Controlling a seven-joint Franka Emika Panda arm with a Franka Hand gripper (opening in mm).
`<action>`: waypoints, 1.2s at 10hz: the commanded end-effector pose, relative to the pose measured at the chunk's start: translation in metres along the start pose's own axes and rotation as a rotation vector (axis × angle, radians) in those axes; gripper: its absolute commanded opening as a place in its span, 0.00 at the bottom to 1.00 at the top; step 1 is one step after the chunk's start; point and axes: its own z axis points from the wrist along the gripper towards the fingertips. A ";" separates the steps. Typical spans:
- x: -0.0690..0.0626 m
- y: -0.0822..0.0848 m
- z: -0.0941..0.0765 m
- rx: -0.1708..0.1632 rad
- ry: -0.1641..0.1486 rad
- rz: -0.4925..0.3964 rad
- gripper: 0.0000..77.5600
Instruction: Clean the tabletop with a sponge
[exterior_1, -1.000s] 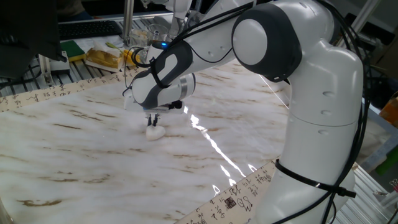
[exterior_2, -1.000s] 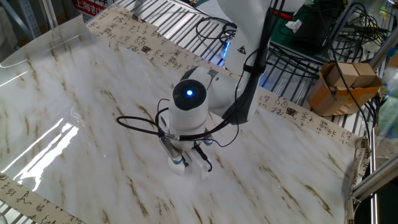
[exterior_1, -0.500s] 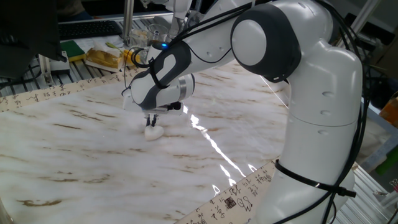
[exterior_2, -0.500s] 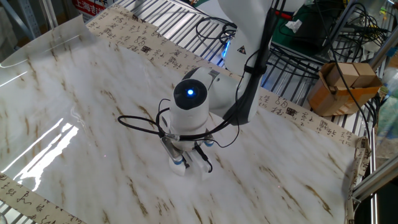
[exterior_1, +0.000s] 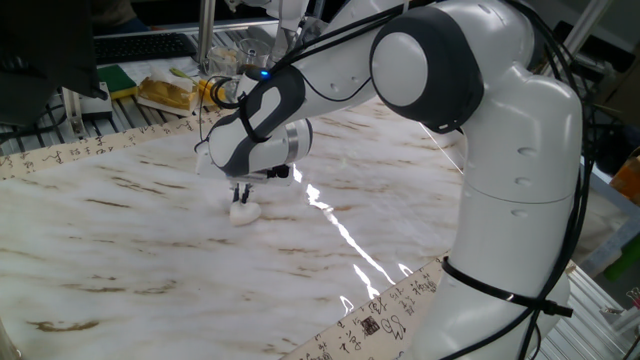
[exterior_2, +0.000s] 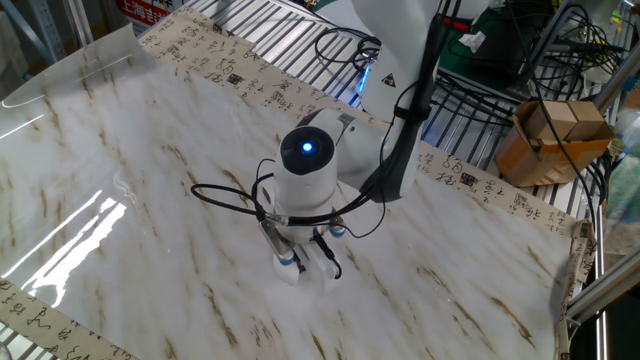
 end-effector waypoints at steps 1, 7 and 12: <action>0.012 0.016 0.002 -0.020 0.025 0.021 0.01; 0.016 0.018 -0.008 -0.028 0.044 0.036 0.01; 0.014 0.014 -0.010 0.053 0.021 -0.031 0.01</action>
